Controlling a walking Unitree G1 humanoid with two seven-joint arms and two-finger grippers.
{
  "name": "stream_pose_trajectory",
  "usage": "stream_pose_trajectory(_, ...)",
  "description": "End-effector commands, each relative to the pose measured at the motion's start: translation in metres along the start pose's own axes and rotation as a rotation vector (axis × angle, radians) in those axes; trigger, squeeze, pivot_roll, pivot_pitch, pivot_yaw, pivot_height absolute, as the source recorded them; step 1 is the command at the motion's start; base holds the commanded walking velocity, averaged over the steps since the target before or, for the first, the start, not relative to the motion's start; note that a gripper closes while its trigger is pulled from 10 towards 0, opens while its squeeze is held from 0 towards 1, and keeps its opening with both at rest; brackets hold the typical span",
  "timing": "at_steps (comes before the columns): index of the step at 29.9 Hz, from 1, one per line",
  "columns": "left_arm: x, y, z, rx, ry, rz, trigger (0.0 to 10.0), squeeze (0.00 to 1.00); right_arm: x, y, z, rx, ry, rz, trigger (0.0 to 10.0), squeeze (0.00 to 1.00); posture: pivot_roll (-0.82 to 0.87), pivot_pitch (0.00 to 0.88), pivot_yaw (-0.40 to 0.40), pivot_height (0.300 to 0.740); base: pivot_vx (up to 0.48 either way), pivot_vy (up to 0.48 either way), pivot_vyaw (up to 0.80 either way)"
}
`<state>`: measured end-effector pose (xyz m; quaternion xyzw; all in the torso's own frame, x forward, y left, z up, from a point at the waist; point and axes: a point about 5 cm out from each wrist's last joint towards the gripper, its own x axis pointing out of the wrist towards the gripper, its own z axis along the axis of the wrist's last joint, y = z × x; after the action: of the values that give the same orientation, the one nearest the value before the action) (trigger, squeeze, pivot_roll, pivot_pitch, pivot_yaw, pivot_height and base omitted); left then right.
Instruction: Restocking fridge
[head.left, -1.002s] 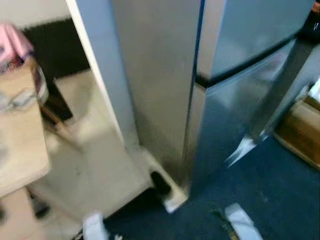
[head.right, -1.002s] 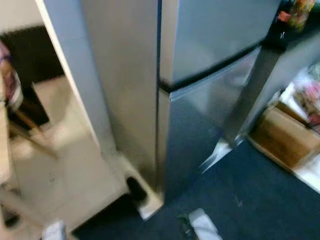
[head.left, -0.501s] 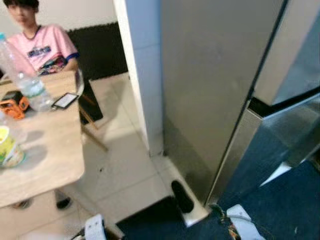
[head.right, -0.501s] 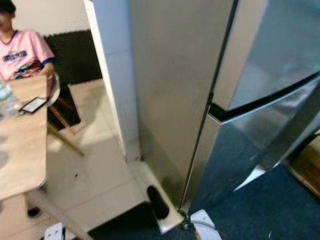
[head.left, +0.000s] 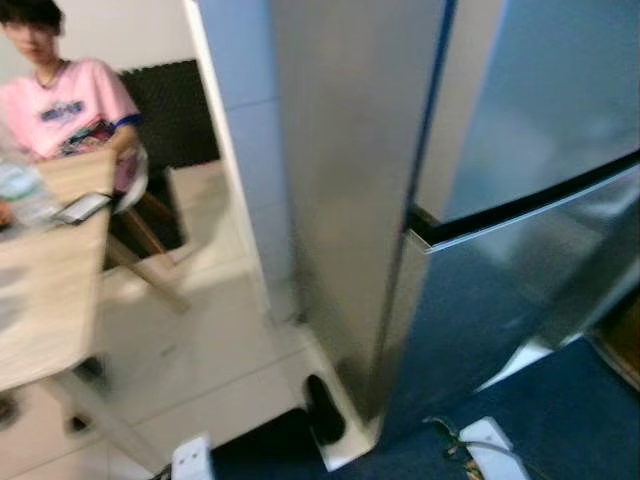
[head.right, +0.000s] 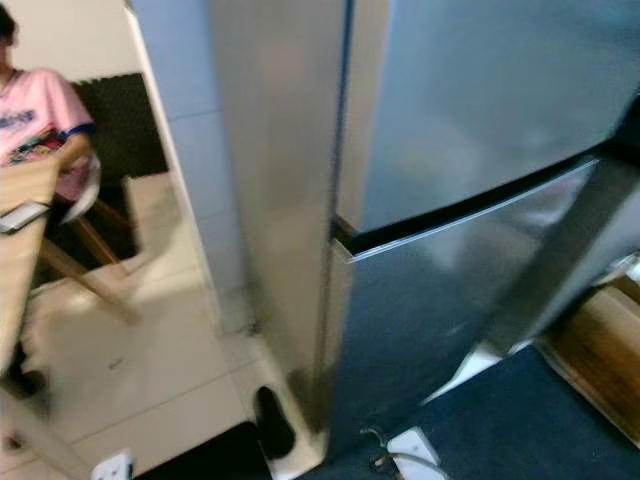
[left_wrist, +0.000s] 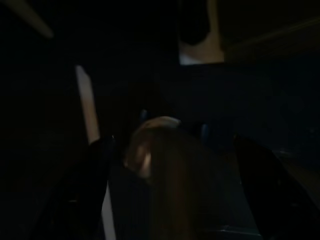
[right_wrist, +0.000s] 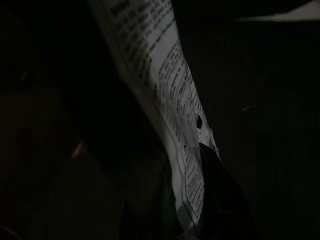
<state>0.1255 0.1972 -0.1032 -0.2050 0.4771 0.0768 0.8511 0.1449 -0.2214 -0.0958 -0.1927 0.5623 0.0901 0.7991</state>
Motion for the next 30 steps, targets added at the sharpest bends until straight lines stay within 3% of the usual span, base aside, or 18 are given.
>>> stream_pose_trajectory(1,0.000,-0.001,-0.002,-0.005,0.007,-0.006,10.0,0.00,-0.001,-0.007,0.004,0.006,-0.020,-0.019,10.0,0.00,-0.05,0.000,0.025,0.740,0.000,-0.439,0.00)
stream_pose_trajectory(8,0.000,0.000,-0.002,-0.031,0.004,0.005,10.0,0.00,-0.001,-0.007,0.003,0.000,-0.015,-0.016,10.0,0.00,-0.05,0.000,0.021,0.740,0.000,-0.391,0.00)
stream_pose_trajectory(12,0.000,0.000,-0.002,-0.034,-0.002,0.007,10.0,0.00,-0.001,-0.007,0.003,0.000,-0.014,-0.015,10.0,0.00,-0.05,0.000,0.021,0.740,0.000,0.000,0.00)
stream_pose_trajectory(24,-0.002,0.015,0.034,-0.130,-0.167,0.043,10.0,0.00,-0.001,-0.007,0.005,-0.008,-0.018,-0.007,10.0,0.00,-0.04,0.000,0.021,0.740,0.000,0.000,0.00)
stream_pose_trajectory(30,-0.002,0.014,0.041,-0.102,-0.177,0.001,10.0,0.00,-0.001,-0.007,0.005,-0.016,-0.016,-0.004,10.0,0.00,-0.04,0.000,0.020,0.740,0.000,-0.231,0.00)
